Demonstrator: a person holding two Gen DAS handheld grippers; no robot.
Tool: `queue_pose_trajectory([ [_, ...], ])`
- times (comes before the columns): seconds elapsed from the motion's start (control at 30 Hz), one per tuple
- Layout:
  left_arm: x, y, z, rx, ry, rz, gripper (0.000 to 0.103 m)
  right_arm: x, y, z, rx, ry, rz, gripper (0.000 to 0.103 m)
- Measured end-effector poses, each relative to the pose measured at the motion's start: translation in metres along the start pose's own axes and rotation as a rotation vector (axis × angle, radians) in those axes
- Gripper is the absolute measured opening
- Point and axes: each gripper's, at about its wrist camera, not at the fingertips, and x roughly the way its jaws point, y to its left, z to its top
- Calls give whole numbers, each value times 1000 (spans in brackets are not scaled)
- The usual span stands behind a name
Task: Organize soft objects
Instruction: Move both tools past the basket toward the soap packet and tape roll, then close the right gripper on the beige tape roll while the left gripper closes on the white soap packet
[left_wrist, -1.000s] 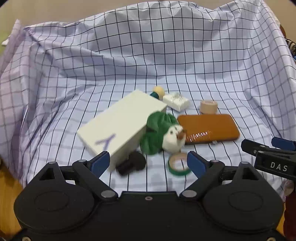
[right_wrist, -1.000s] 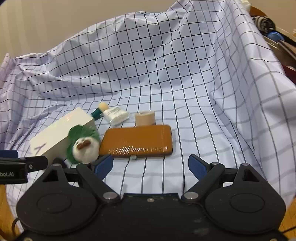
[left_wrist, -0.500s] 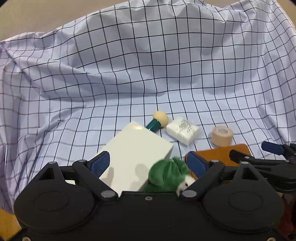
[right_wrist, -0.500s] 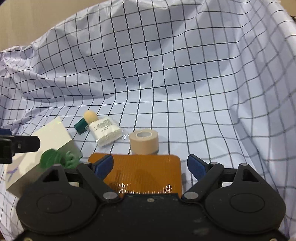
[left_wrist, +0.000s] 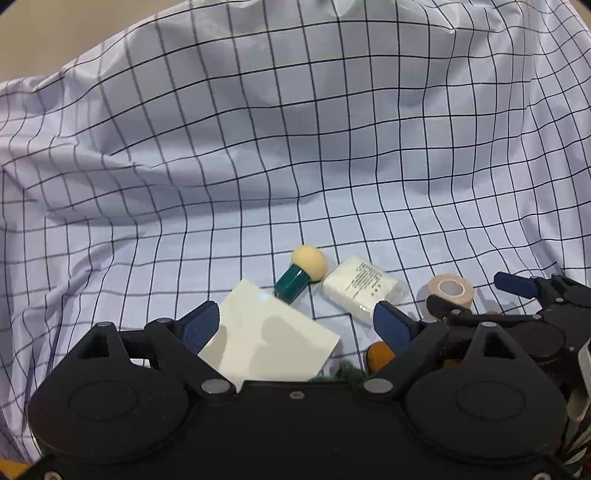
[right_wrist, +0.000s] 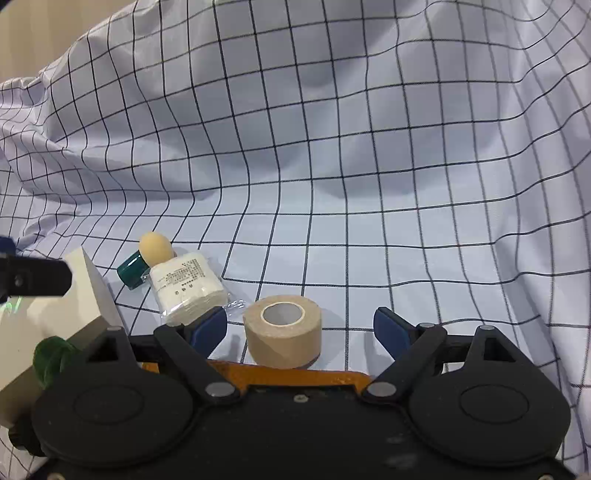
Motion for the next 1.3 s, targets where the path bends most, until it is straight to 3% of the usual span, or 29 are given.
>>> queue_pose_trajectory([
  [0.13, 10, -6, 9, 1, 20, -20, 87, 8, -1, -1, -20, 28, -9, 78],
  [0.27, 22, -16, 16, 7, 50, -39, 87, 18, -6, -3, -6, 67, 11, 48],
  [0.73, 64, -47, 27, 3, 151, -75, 87, 5, -37, -2, 54, 23, -33, 48],
  [1.3, 105, -62, 23, -32, 234, -63, 87, -7, -40, -6, 23, -10, -72, 48],
])
